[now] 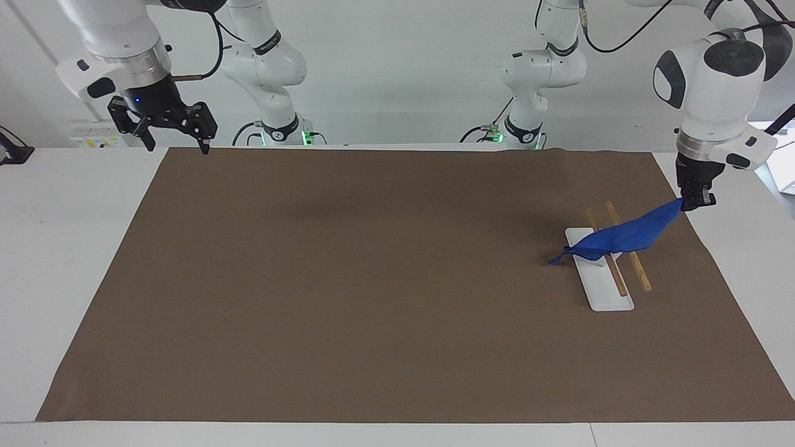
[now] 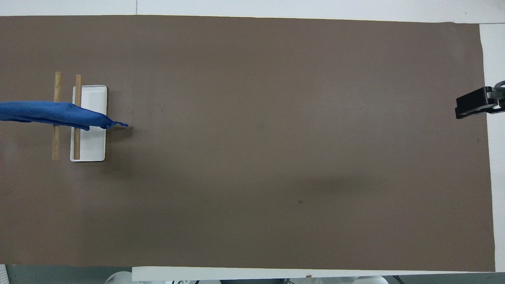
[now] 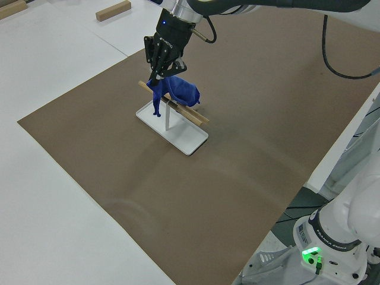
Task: Right arm passes towel to left arm to hang
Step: 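Drape the towel over the wooden rods with the left gripper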
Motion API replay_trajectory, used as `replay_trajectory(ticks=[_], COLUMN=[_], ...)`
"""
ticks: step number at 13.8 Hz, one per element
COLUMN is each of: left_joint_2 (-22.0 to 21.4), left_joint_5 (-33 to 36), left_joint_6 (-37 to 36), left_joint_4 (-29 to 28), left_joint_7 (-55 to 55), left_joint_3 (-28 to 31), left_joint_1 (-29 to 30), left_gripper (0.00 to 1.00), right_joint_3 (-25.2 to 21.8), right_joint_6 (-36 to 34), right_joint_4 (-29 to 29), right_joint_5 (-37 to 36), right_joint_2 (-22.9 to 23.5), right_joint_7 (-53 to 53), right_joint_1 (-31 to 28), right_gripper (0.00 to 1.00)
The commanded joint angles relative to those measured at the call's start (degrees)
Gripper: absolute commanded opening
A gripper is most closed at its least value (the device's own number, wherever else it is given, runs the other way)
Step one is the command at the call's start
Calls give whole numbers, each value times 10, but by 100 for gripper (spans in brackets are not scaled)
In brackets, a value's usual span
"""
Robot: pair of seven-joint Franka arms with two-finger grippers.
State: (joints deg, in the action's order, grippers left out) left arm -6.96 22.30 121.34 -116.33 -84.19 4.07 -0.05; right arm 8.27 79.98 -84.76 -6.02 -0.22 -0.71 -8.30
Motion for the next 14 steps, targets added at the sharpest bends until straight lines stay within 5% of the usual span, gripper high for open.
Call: replay_trajectory(ticks=[1,6,7,8,9,14], left_joint_2=[-46,-32,-29,-28,-26,-16], left_joint_5=[8,5,5,4,3,-68], left_joint_6=[85,200,199,197,195,145], left_joint_4=[-82,-150,-145,-138,-134,-95], left_joint_7=[-6,-47,-48,-48,-55,-55], left_joint_3=[-6,-6,-6,-5,-5,-6], left_joint_1=[44,59,59,59,59,53], left_gripper=[1,3,32,73,100,100], right_joint_3=[-51,-64,-69,-70,-70,-70], right_joint_6=[2,-11,-18,-24,-25,-40], right_joint_4=[-38,-32,-31,-28,-28,-32], right_joint_5=[-1,3,5,12,14,36], right_joint_2=[-26,-23,-23,-20,-18,-14], right_joint_7=[-17,-15,-15,-15,-17,-25], right_joint_1=[35,43,43,44,43,36], right_gripper=[100,100,100,100,100,100])
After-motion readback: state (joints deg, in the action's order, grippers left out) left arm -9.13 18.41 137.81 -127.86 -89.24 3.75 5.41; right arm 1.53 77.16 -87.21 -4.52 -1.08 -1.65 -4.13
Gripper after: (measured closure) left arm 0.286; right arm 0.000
